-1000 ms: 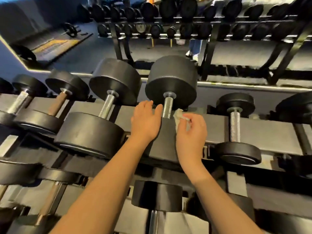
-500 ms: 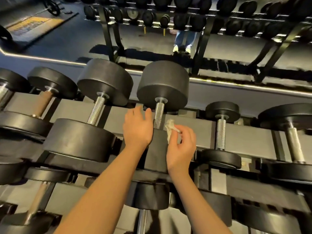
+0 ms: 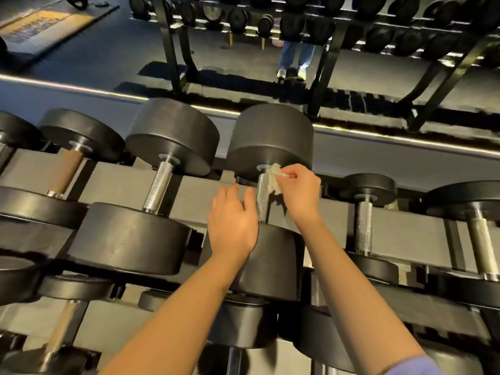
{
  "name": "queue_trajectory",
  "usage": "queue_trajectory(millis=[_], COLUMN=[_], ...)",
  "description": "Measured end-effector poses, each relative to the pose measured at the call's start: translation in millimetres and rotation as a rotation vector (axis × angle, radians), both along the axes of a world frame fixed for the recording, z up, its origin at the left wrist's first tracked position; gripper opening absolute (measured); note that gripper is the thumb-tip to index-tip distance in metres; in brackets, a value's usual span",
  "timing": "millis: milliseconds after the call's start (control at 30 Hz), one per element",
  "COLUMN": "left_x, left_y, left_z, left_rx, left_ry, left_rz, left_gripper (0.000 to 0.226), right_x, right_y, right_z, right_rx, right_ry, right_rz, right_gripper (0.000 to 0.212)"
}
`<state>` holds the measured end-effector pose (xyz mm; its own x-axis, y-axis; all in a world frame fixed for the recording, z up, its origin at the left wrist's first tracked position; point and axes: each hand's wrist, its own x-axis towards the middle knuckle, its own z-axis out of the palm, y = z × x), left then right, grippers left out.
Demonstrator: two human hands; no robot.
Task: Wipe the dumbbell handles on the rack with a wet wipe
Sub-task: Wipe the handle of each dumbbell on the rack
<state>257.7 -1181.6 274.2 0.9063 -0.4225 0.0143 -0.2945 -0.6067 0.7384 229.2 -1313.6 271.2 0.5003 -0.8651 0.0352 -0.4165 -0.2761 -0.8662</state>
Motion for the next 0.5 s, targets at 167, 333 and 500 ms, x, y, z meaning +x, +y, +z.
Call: queue_trajectory(millis=[167, 333, 500], left_x=[-1, -2, 0], left_y=[0, 1, 1], left_z=[0, 1, -2], left_rx=[-0.001, -0.02, -0.071], left_ry=[0.013, 0.028, 0.029], left_rz=[0.003, -0.014, -0.014], left_gripper=[0.046, 0.045, 0.044], right_x=[11, -11, -4], right_y=[-3, -6, -7], right_z=[-15, -13, -14], right_rx=[-0.042, -0.167, -0.161], right_ry=[0.134, 0.319, 0.157], right_rz=[0.126, 0.399, 0.242], right_gripper=[0.014, 0.015, 0.015])
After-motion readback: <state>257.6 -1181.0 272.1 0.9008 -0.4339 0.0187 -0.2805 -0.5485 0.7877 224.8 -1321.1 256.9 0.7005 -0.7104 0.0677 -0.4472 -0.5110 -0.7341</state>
